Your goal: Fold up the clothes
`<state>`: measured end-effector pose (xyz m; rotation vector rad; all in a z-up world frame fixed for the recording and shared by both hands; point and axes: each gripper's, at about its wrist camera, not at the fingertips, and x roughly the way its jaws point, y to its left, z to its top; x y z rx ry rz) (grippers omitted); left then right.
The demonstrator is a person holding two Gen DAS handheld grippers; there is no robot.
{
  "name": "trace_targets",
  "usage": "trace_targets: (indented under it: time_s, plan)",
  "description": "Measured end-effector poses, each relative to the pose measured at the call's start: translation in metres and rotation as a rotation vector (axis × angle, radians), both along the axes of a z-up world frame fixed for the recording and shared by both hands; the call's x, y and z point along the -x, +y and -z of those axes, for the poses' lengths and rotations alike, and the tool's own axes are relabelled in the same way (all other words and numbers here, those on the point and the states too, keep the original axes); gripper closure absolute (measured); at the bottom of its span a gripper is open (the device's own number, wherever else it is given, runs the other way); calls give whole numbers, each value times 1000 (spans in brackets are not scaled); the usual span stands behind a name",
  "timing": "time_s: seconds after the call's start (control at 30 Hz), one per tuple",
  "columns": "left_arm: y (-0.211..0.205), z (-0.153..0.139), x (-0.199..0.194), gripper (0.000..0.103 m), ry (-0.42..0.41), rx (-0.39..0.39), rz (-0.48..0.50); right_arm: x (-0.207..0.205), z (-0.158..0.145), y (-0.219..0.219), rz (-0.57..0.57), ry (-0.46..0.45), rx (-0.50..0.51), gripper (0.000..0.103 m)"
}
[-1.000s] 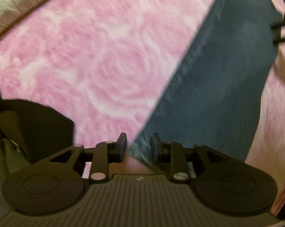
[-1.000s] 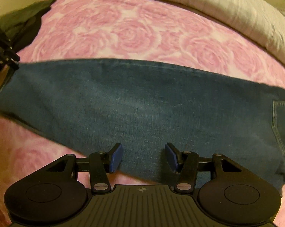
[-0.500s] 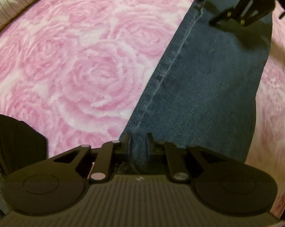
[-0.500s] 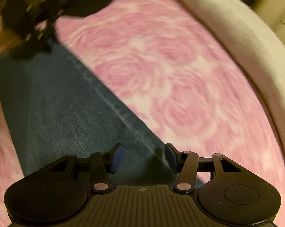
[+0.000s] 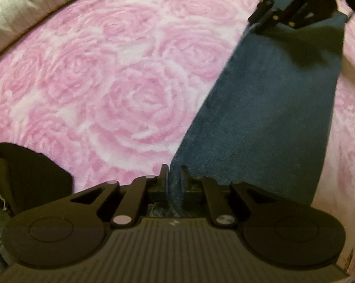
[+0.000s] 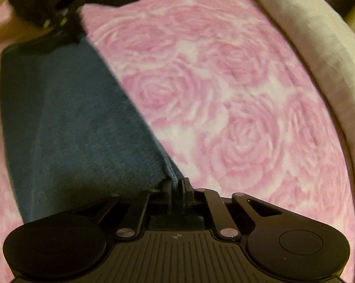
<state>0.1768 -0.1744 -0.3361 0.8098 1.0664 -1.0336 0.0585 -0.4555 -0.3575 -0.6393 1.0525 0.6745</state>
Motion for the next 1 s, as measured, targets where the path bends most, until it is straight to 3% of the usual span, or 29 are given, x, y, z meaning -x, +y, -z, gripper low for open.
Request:
trace_targets:
  time_s: [0.03,0.1,0.2,0.3,0.43,0.5,0.63,0.7,0.83,1.0]
  plan:
    - [3,-3,0,82,-20,1,-17,2,-5,-3,53,-29,-6,72]
    - [12,-10,4,80,-62,4,-24,8,-16,-13,155,-84,-20,62]
    - [19,-31,26,85,-113,61,13,29,-31,-36,325,-112,-85,60]
    - [14,-42,59,83,-54,138,103,56,-24,-51,517,-59,-144,60]
    - [5,-13,98,83,-35,11,255,96,-6,-66,779,33,-211,59]
    - [9,2,112,85,-51,-42,306,117,-10,-72,900,25,-246,58]
    - [9,-4,108,86,-24,-89,248,162,-23,-66,972,-7,-255,57]
    - [0,-13,114,85,-57,-132,272,183,-32,-76,1009,-43,-255,57]
    - [-50,-37,140,84,-119,-99,340,230,-47,-117,1211,-163,-266,56]
    - [-159,-53,204,66,-198,40,485,279,-48,-179,1499,-201,-311,55]
